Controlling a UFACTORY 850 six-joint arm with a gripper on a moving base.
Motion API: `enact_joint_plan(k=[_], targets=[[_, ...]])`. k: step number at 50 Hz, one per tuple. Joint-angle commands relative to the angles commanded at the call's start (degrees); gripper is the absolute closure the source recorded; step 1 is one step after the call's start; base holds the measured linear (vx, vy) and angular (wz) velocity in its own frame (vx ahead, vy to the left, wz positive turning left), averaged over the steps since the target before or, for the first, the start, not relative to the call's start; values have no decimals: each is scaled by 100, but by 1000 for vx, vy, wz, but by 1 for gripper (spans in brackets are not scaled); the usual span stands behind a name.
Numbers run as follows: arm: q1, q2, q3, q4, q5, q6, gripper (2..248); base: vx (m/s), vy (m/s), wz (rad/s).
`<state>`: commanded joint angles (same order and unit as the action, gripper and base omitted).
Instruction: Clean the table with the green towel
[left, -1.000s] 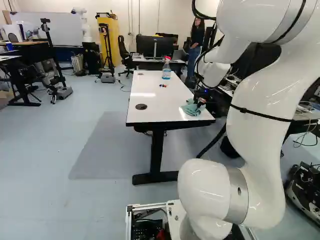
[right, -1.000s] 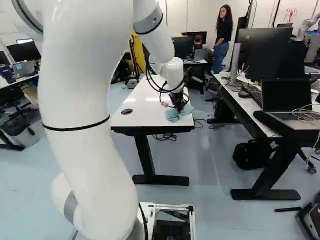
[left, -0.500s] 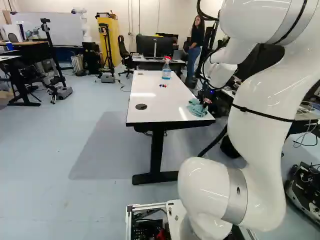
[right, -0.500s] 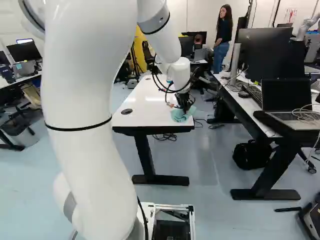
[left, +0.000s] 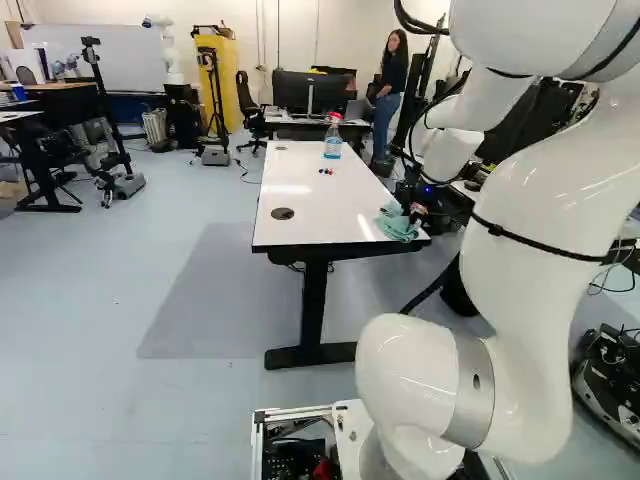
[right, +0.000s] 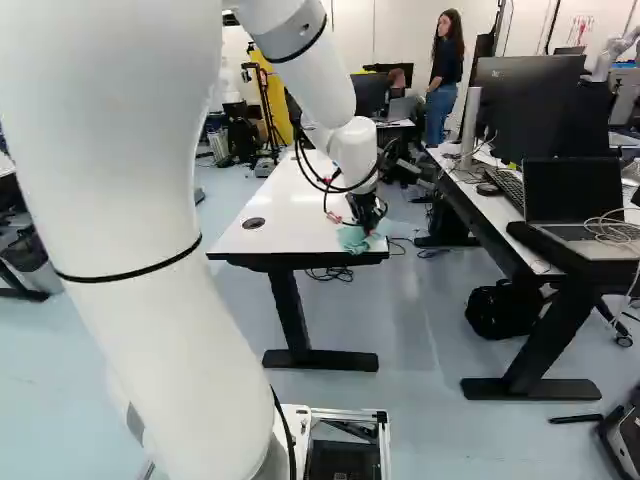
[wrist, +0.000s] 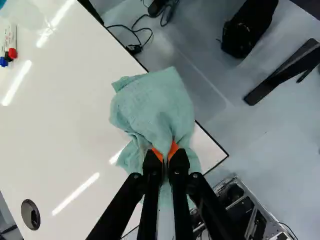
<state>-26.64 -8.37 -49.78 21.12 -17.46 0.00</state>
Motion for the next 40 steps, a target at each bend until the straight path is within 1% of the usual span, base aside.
enact_joint_plan(k=[9, 14, 27, 40], targets=[[6, 253, 283, 0, 0, 0, 220, 0, 0, 0], [60, 348, 386, 0, 0, 0, 220, 0, 0, 0], [326, 435, 481, 0, 0, 0, 220, 0, 0, 0], [623, 340, 377, 0, 0, 0, 220, 0, 0, 0]])
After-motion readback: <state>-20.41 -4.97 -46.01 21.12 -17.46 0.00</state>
